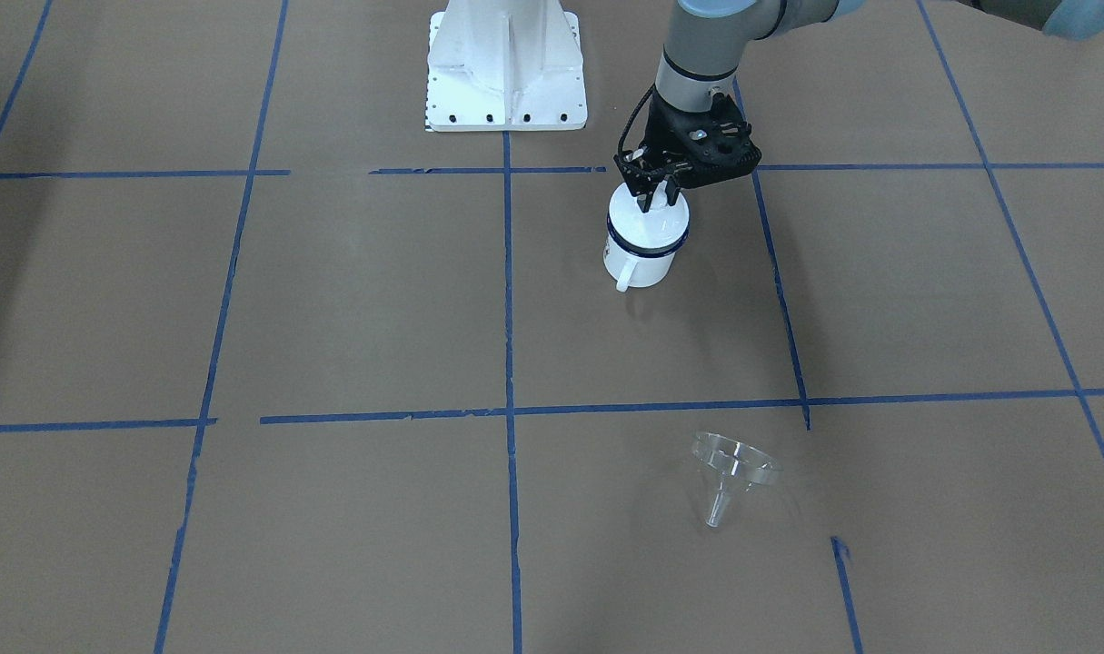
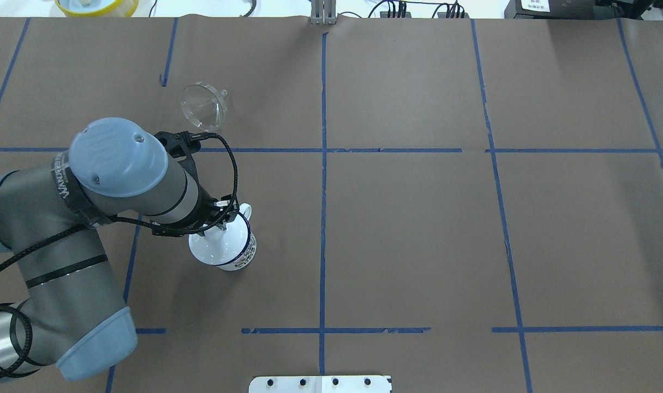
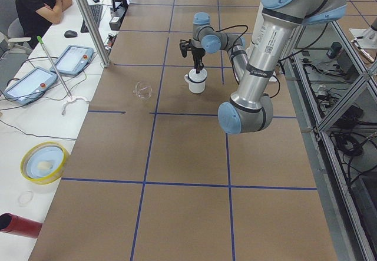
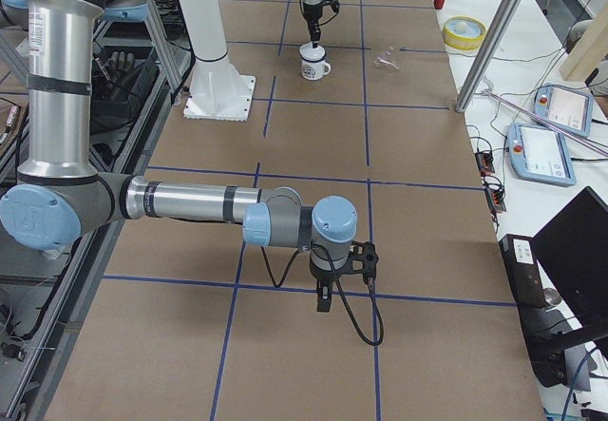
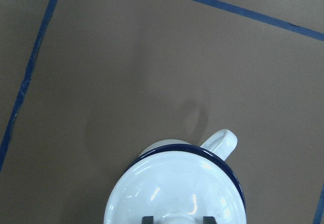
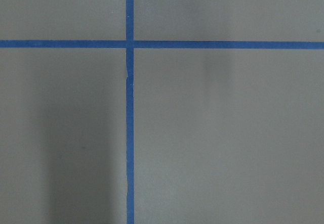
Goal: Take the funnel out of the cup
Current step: 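Lower the lid onto the mug opening and press it in place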
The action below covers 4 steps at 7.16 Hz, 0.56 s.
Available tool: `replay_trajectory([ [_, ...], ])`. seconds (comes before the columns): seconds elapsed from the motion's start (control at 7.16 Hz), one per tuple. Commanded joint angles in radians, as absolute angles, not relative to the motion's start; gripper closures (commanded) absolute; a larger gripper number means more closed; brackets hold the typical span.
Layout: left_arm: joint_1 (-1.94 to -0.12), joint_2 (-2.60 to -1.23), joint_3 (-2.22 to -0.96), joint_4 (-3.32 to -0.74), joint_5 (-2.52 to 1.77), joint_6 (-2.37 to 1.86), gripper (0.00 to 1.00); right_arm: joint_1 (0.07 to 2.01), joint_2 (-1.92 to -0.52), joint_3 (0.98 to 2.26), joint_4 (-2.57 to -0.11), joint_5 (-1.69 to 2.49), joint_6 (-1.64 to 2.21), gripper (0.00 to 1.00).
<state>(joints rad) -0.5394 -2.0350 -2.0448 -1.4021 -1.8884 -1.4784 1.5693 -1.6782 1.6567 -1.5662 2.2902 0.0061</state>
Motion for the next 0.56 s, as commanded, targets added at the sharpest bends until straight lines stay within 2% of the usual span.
replay_trajectory([
  [0.0, -0.54, -2.036, -2.042, -1.402, -1.887, -1.477, 1.0, 1.569, -1.678, 1.657, -1.566, 2.29, 0.006, 0.0],
  [0.28, -0.54, -2.036, -2.042, -1.404, -1.887, -1.477, 1.0, 1.569, -1.678, 1.657, -1.566, 2.29, 0.006, 0.0],
  [0.42, -0.54, -2.036, -2.042, -1.404, -1.887, -1.477, 0.8, 1.569, -1.678, 1.657, -1.566, 2.29, 0.006, 0.0],
])
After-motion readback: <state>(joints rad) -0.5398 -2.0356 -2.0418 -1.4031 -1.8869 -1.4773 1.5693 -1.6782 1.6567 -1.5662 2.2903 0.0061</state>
